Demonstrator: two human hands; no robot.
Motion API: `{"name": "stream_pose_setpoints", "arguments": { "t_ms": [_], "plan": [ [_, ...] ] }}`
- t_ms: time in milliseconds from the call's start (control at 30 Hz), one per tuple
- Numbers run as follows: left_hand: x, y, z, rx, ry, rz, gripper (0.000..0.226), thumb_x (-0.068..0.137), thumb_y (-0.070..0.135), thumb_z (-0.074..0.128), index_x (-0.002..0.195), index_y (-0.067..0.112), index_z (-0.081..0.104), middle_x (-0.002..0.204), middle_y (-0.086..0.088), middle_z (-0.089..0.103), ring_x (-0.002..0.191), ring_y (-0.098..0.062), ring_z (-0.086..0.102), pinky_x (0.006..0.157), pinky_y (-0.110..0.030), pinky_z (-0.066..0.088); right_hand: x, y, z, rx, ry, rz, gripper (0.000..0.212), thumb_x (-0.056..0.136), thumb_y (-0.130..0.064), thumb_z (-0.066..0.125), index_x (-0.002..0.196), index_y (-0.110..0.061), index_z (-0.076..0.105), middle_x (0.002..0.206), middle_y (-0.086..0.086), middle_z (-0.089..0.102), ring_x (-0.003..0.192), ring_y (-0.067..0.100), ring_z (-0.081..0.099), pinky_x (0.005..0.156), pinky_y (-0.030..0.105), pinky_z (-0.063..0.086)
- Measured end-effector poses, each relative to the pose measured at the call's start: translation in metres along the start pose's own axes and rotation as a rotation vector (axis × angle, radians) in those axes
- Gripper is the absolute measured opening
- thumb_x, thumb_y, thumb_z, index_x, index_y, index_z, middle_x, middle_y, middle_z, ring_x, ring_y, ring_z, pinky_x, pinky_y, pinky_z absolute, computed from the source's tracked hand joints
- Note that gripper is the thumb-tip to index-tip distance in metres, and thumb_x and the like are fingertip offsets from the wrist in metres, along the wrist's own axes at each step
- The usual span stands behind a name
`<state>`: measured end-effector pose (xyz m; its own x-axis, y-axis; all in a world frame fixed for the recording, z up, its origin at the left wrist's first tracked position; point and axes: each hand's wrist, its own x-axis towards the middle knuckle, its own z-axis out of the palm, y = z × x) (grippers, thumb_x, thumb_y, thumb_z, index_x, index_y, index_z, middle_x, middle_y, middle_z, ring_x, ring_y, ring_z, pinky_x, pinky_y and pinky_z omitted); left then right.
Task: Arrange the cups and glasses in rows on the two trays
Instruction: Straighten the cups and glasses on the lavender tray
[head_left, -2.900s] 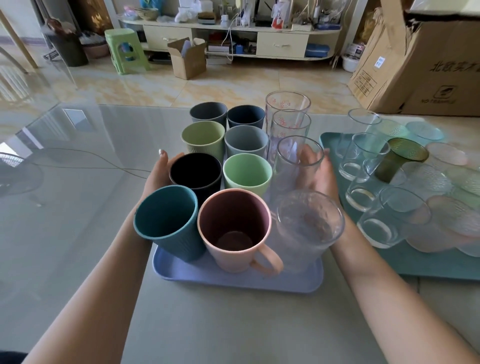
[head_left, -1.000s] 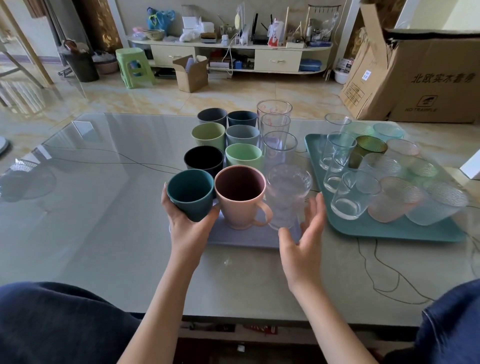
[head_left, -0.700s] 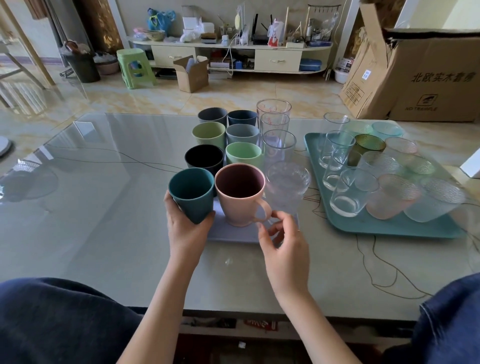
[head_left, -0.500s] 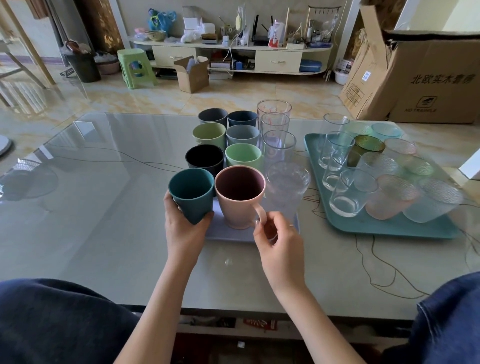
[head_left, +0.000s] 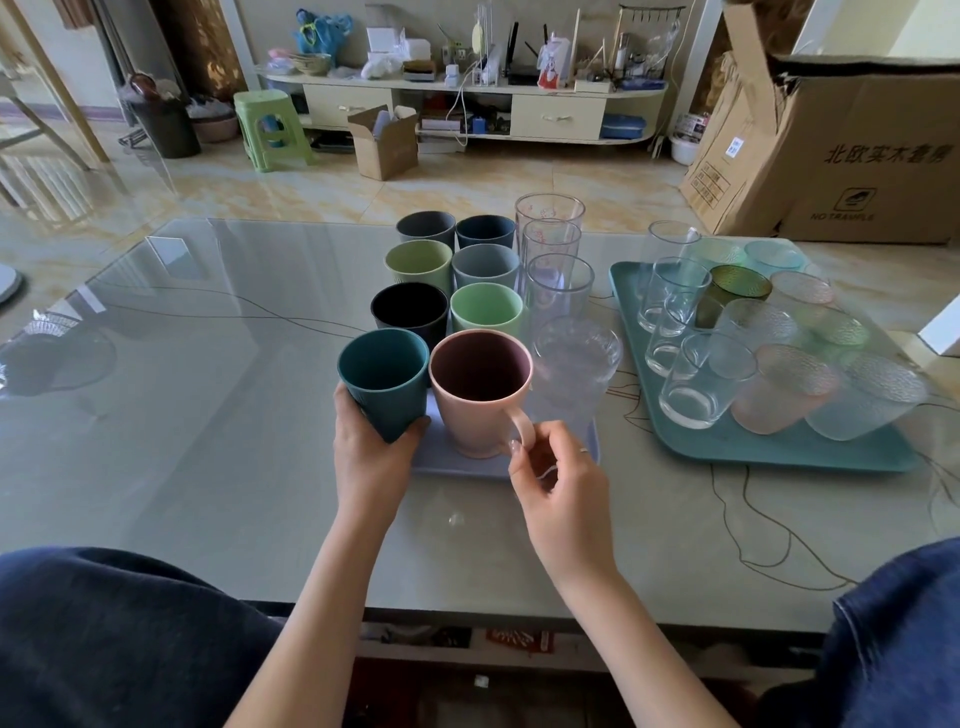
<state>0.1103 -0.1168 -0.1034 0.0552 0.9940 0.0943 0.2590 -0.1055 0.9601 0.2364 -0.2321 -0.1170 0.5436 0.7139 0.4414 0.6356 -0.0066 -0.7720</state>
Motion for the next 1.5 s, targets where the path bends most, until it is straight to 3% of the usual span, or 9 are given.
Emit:
{"name": "stream_pose_setpoints", "arguments": {
  "t_ms": [167, 333, 467, 533, 667, 800, 1200, 1367, 1500],
  "plan": [
    [0.000, 0.001, -0.001, 0.000, -0.020, 0.001, 0.075, 0.074, 0.007, 0.074, 0.136, 0.018, 0.033, 0.128, -0.005, 0.053, 0.105, -0.016, 0.048, 0.081, -0.029, 0.040, 0.000, 0.000, -0.003, 0.106, -0.034, 0.002, 0.013, 0.090, -0.036, 0.051, 0.090, -0.023, 0.053, 0.073, -0.005, 0.060, 0.065, 0.012, 0.058, 0.056, 0.016, 0.045],
    [0.000, 0.002, -0.002, 0.004, -0.041, 0.004, 0.071, 0.076, 0.006, 0.072, 0.134, 0.018, 0.034, 0.127, -0.004, 0.053, 0.104, -0.015, 0.048, 0.080, -0.028, 0.037, 0.009, 0.005, -0.019, 0.147, 0.302, 0.058, 0.042, 0.085, -0.035, 0.053, 0.122, -0.017, 0.045, 0.106, 0.003, 0.053, 0.095, 0.022, 0.054, 0.084, 0.032, 0.047],
    [0.002, 0.001, -0.004, -0.001, -0.059, 0.001, 0.071, 0.076, 0.005, 0.073, 0.134, 0.018, 0.034, 0.127, -0.003, 0.053, 0.106, -0.016, 0.049, 0.080, -0.028, 0.038, 0.038, 0.021, -0.027, 0.279, 0.004, 0.228, 0.080, 0.080, -0.019, 0.071, 0.145, -0.018, 0.025, 0.144, 0.000, 0.042, 0.133, 0.011, 0.041, 0.113, 0.034, 0.034],
    [0.002, 0.002, -0.004, 0.000, -0.062, -0.002, 0.071, 0.076, 0.005, 0.072, 0.134, 0.018, 0.034, 0.126, -0.003, 0.053, 0.104, -0.014, 0.047, 0.079, -0.028, 0.037, 0.045, 0.025, -0.027, 0.290, -0.058, 0.211, 0.077, 0.079, -0.013, 0.075, 0.142, -0.017, 0.032, 0.139, -0.004, 0.049, 0.130, 0.008, 0.045, 0.112, 0.033, 0.035],
    [0.001, 0.001, -0.004, 0.005, -0.054, 0.009, 0.071, 0.076, 0.006, 0.073, 0.134, 0.018, 0.034, 0.127, -0.002, 0.053, 0.104, -0.013, 0.047, 0.080, -0.027, 0.037, 0.044, 0.024, -0.025, 0.230, 0.037, 0.211, 0.066, 0.073, -0.015, 0.079, 0.125, -0.025, 0.040, 0.122, -0.005, 0.054, 0.114, 0.013, 0.054, 0.101, 0.032, 0.044],
    [0.002, 0.000, -0.003, 0.009, -0.052, 0.005, 0.071, 0.076, 0.006, 0.073, 0.134, 0.017, 0.034, 0.128, -0.004, 0.052, 0.105, -0.014, 0.047, 0.081, -0.028, 0.038, 0.038, 0.021, -0.025, 0.208, 0.061, 0.185, 0.068, 0.071, -0.018, 0.081, 0.127, -0.021, 0.041, 0.119, -0.007, 0.054, 0.109, 0.012, 0.054, 0.094, 0.029, 0.047],
    [0.005, -0.004, -0.003, 0.009, -0.072, -0.001, 0.072, 0.077, 0.004, 0.071, 0.135, 0.017, 0.031, 0.131, -0.003, 0.050, 0.108, -0.014, 0.046, 0.087, -0.030, 0.040, 0.043, 0.015, -0.038, 0.363, -0.090, 0.280, 0.060, 0.071, -0.032, 0.059, 0.129, -0.024, 0.045, 0.122, -0.007, 0.060, 0.114, 0.014, 0.058, 0.102, 0.047, 0.045],
    [0.004, -0.006, -0.005, 0.071, -0.074, 0.029, 0.074, 0.074, -0.002, 0.068, 0.136, 0.016, 0.031, 0.128, -0.003, 0.051, 0.108, -0.014, 0.046, 0.084, -0.029, 0.039, 0.047, 0.013, -0.047, 0.404, -0.159, 0.263, 0.062, 0.072, -0.014, 0.047, 0.133, -0.028, 0.043, 0.125, -0.008, 0.058, 0.117, 0.006, 0.054, 0.106, 0.038, 0.042],
    [0.015, -0.003, -0.018, -0.183, -0.092, -0.031, 0.072, 0.074, -0.021, 0.046, 0.136, 0.015, 0.039, 0.133, -0.006, 0.053, 0.125, -0.020, 0.048, 0.101, -0.042, 0.044, 0.073, 0.003, -0.061, 0.390, -0.104, 0.248, 0.070, 0.075, -0.018, 0.041, 0.144, -0.025, 0.032, 0.140, -0.003, 0.044, 0.125, 0.005, 0.042, 0.092, 0.004, 0.038]
  ]
}}
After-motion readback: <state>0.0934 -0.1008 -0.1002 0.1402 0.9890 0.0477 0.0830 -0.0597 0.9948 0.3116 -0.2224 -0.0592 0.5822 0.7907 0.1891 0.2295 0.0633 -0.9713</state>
